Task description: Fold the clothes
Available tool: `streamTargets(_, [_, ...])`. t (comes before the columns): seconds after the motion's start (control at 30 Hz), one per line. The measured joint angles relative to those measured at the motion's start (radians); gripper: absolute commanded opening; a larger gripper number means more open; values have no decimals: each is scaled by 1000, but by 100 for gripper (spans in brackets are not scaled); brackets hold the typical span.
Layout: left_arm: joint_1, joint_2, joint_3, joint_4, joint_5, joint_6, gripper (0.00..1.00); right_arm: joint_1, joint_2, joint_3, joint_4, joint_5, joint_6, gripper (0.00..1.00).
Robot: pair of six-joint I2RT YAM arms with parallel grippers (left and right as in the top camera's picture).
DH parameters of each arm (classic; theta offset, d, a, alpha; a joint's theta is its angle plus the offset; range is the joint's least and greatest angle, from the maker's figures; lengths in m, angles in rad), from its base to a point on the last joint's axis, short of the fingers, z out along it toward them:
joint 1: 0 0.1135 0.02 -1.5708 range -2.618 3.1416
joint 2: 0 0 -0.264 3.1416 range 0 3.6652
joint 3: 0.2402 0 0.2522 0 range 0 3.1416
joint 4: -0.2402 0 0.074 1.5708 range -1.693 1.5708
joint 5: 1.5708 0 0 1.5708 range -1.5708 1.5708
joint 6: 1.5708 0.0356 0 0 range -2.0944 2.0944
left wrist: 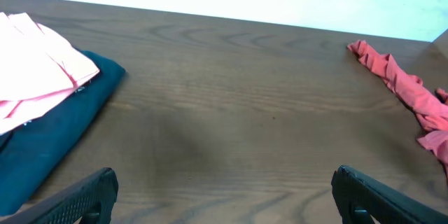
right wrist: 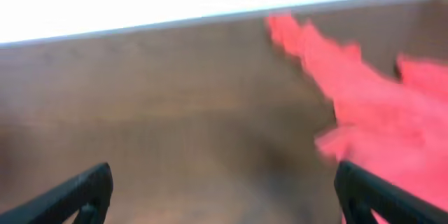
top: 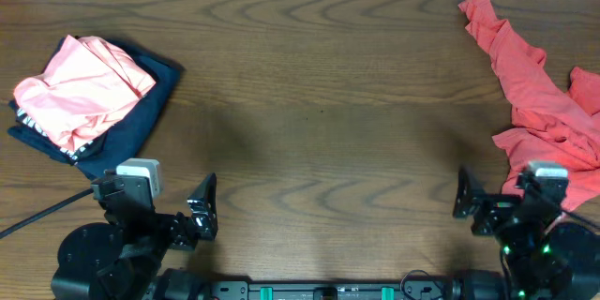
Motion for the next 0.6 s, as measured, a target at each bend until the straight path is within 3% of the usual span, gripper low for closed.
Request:
streamTargets(0.33, [0, 0, -2, -1, -2, 0, 98, 66, -260, -536, 679, 11, -49, 99])
streamTargets(0.47, [0, 0, -2, -2, -2, 0, 98, 71, -263, -650, 816, 20, -77, 99])
streamTargets(0.6, [0, 0, -2, -2, -2, 0, 98, 72, -266, -697, 748, 24, -99, 99])
